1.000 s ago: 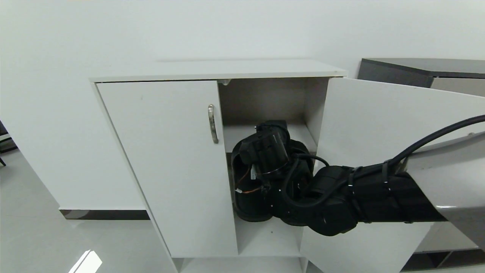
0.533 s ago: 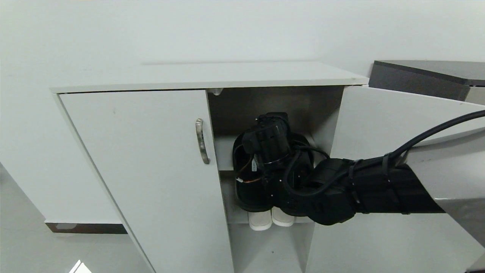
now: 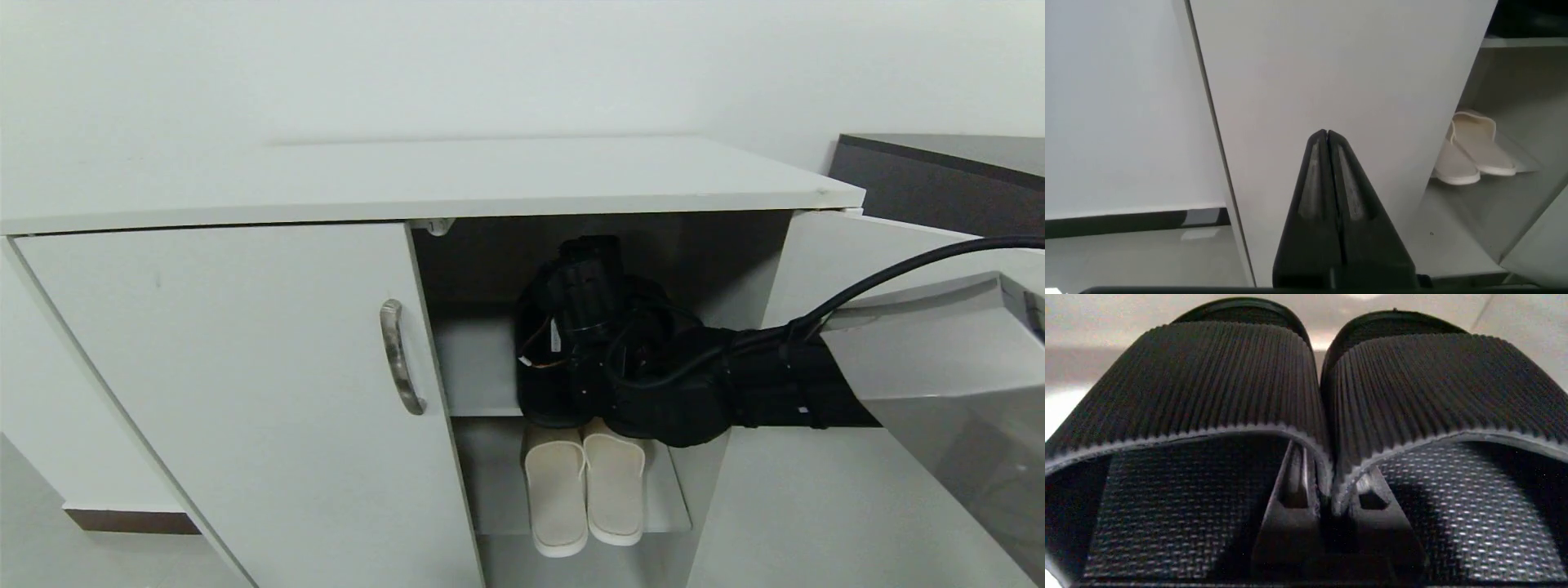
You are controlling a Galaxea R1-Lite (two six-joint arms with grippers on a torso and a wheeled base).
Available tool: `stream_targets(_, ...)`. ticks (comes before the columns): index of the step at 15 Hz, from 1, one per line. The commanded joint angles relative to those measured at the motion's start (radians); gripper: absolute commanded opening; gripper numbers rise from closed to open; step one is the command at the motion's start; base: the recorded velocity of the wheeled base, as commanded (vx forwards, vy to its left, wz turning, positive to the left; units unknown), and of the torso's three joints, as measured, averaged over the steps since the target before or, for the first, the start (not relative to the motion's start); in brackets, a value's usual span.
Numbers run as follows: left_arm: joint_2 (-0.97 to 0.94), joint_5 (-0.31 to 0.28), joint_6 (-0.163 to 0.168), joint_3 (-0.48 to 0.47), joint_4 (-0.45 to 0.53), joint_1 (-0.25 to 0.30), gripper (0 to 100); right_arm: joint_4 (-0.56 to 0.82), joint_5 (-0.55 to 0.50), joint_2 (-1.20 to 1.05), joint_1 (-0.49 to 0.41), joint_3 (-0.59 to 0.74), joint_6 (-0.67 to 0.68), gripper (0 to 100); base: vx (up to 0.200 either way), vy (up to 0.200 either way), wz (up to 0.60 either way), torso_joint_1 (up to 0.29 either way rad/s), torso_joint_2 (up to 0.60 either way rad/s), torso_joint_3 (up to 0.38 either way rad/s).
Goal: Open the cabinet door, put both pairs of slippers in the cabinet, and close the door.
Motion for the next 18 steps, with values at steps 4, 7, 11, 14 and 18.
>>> stream_targets(4,0.000,0.000,-0.002,0.000,0.000,0.000,0,-0.001,0.007,0.065,-0.037,-0.069,-0.010,0,0.000,0.000,0.00,0.000,0.00,0.000)
stream_targets(7,0.001,0.000,0.000,0.000,0.000,0.000,0,-0.001,0.010,0.087,-0.052,-0.084,-0.010,0,0.000,0.000,0.00,0.000,0.00,0.000)
stream_targets(11,0.001,0.000,0.000,0.000,0.000,0.000,0,0.002,0.027,0.091,-0.052,-0.095,-0.010,100,0.000,0.000,0.00,0.000,0.00,0.000)
stream_targets(14,0.000,0.000,-0.002,0.000,0.000,0.000,0,-0.001,0.024,0.065,-0.045,-0.061,-0.007,100,0.000,0.000,0.00,0.000,0.00,0.000)
stream_targets(18,0.000,0.000,-0.002,0.000,0.000,0.002,0,-0.004,0.091,-0.122,0.012,0.112,-0.002,100,0.000,0.000,0.00,0.000,0.00,0.000)
